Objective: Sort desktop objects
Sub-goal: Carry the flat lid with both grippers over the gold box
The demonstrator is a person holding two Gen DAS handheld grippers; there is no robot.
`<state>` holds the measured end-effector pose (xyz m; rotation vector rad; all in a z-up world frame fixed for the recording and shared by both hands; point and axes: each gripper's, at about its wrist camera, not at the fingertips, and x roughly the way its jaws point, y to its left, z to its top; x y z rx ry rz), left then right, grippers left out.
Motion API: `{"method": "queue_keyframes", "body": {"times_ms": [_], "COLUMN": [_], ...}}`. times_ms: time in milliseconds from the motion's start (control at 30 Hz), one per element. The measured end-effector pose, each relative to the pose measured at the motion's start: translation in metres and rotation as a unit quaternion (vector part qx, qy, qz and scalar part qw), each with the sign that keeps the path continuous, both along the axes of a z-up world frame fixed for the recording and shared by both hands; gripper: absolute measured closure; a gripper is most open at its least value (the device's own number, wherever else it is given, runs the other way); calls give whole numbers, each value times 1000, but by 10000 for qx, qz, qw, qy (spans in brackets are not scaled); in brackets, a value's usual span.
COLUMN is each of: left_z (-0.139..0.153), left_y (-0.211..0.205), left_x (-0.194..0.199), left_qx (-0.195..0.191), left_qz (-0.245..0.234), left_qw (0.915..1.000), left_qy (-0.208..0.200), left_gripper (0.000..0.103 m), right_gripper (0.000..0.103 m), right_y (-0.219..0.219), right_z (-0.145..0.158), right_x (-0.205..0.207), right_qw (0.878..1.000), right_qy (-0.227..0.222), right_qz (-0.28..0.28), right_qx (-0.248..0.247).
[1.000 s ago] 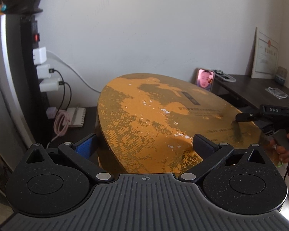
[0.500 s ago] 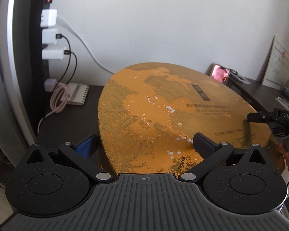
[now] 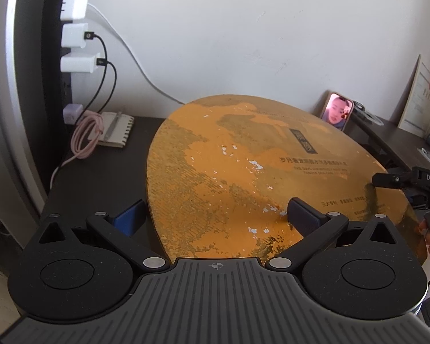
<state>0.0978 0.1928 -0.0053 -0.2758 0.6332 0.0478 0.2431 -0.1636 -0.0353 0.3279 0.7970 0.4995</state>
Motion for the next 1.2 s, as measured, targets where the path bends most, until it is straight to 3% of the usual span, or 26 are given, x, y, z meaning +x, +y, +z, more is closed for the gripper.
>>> {"method": "queue_keyframes", "body": {"times_ms": [467,1200], "left_z": [-7,-12], "left_y": [3,4], "left_x": [9,12], "left_qx": [-192,-189], "left_qz": [-19,12], "left_qw": [9997,9997], "left_qy": [149,139], "left_gripper": [0,0], "right_gripper": [0,0], "right_y": [-1,5], "right_z": [0,-4], "right_x": [3,-2], "right_qw": [9999,9994], "right_qy": [-43,-2], "right_qz": [-18,-232], "right_qx": [-123,-268]}}
